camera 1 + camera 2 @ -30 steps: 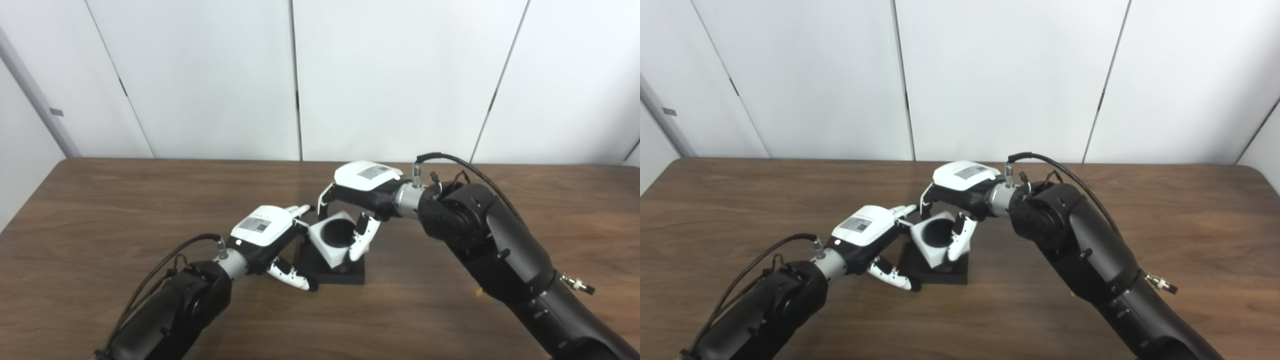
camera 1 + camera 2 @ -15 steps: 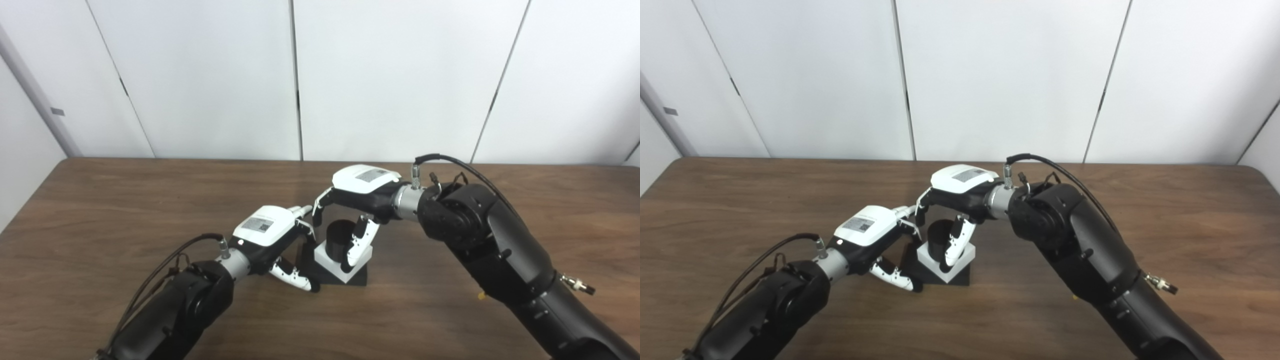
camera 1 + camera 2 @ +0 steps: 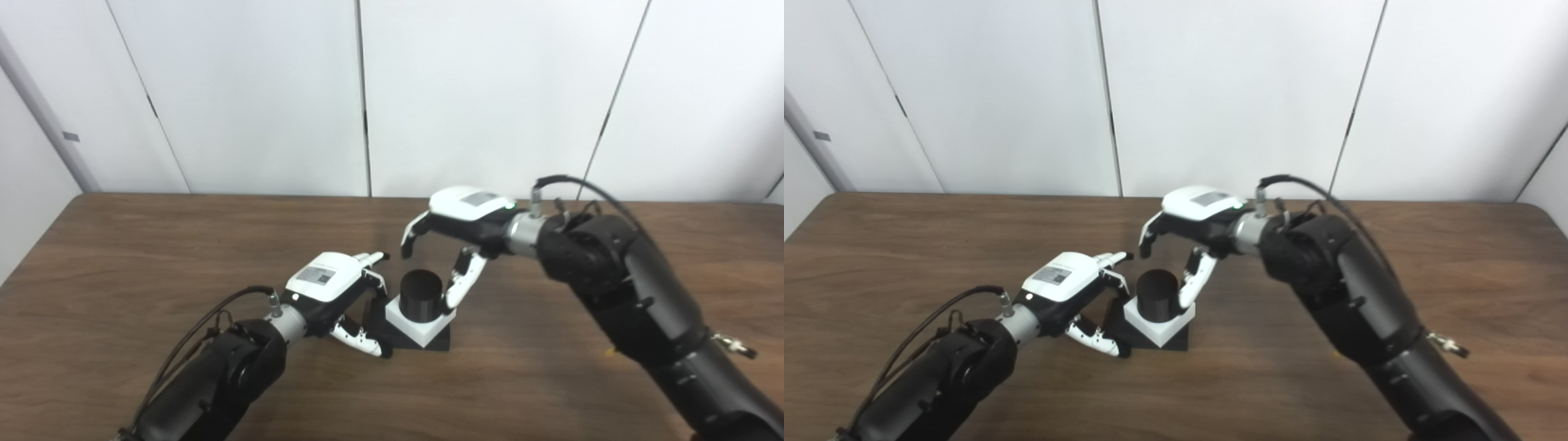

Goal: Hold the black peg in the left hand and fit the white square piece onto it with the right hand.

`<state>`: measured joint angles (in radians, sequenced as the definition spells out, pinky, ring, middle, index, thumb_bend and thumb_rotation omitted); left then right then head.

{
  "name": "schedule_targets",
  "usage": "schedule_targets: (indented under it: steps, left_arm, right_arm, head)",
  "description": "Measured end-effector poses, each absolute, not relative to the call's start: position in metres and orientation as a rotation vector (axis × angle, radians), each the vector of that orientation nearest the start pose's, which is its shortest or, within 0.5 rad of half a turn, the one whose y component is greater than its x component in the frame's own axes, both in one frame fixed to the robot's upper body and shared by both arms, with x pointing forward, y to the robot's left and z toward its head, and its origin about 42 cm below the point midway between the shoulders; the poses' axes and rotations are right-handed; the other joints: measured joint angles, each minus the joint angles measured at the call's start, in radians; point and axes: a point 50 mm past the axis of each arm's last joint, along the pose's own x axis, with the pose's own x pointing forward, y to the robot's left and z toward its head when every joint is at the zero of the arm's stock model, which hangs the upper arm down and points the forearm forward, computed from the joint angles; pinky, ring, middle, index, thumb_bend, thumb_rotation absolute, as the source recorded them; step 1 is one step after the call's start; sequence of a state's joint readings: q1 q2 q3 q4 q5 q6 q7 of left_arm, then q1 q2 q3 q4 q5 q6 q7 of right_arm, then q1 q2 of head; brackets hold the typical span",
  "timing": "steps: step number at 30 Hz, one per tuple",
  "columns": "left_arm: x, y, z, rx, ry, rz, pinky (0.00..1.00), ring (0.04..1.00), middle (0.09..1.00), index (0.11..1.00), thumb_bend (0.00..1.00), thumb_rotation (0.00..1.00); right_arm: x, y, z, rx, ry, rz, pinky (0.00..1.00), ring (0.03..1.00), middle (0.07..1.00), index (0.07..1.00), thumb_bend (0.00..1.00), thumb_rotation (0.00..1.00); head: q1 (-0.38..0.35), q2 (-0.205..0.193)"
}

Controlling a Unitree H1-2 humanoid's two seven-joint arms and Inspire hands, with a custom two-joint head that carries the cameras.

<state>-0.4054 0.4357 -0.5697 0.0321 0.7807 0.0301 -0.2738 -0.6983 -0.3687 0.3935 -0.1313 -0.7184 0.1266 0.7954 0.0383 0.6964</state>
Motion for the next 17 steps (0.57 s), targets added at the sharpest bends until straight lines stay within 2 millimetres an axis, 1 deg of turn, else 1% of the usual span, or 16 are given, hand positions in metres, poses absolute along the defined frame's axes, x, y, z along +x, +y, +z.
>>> schedule_targets:
  steps: [1,4,7,10,11,14,17]
  left_arm:
    - [0.366,0.185,0.161,1.369,-0.264,-0.662,0.87,0.943,0.971,0.493,0.52,0.07]
    - [0.366,0.185,0.161,1.369,-0.264,-0.662,0.87,0.94,0.969,0.492,0.52,0.07]
    - [0.366,0.186,0.16,1.37,-0.263,-0.662,0.87,0.94,0.97,0.493,0.52,0.07]
    - [0.366,0.186,0.16,1.371,-0.263,-0.662,0.87,0.946,0.973,0.493,0.52,0.07]
    - [0.366,0.187,0.16,1.371,-0.263,-0.662,0.87,0.947,0.974,0.493,0.52,0.07]
    - [0.366,0.187,0.16,1.373,-0.262,-0.662,0.86,0.943,0.971,0.493,0.52,0.07]
    - [0.366,0.187,0.16,1.373,-0.263,-0.663,0.86,0.94,0.969,0.493,0.52,0.07]
  right_arm:
    - [0.412,-0.155,0.31,-1.385,-0.304,0.753,0.79,0.797,0.779,0.666,0.85,0.22]
    - [0.411,-0.17,0.316,-1.347,-0.316,0.713,0.7,0.774,0.777,0.669,0.83,0.2]
    - [0.406,-0.186,0.318,-1.306,-0.335,0.666,0.67,0.774,0.783,0.668,0.81,0.19]
    - [0.402,-0.207,0.319,-1.268,-0.337,0.605,0.65,0.768,0.777,0.653,0.78,0.19]
    - [0.4,-0.214,0.32,-1.243,-0.348,0.572,0.64,0.758,0.769,0.646,0.77,0.17]
    - [0.396,-0.23,0.314,-1.172,-0.359,0.491,0.63,0.758,0.769,0.644,0.74,0.12]
    - [0.39,-0.239,0.3,-1.112,-0.354,0.441,0.64,0.758,0.763,0.65,0.73,0.09]
  head:
    - [0.003,0.002]
    - [0.005,0.002]
    - [-0.002,-0.002]
    - [-0.003,-0.002]
    - [-0.003,-0.002]
    - [-0.003,-0.003]
    - [-0.005,-0.005]
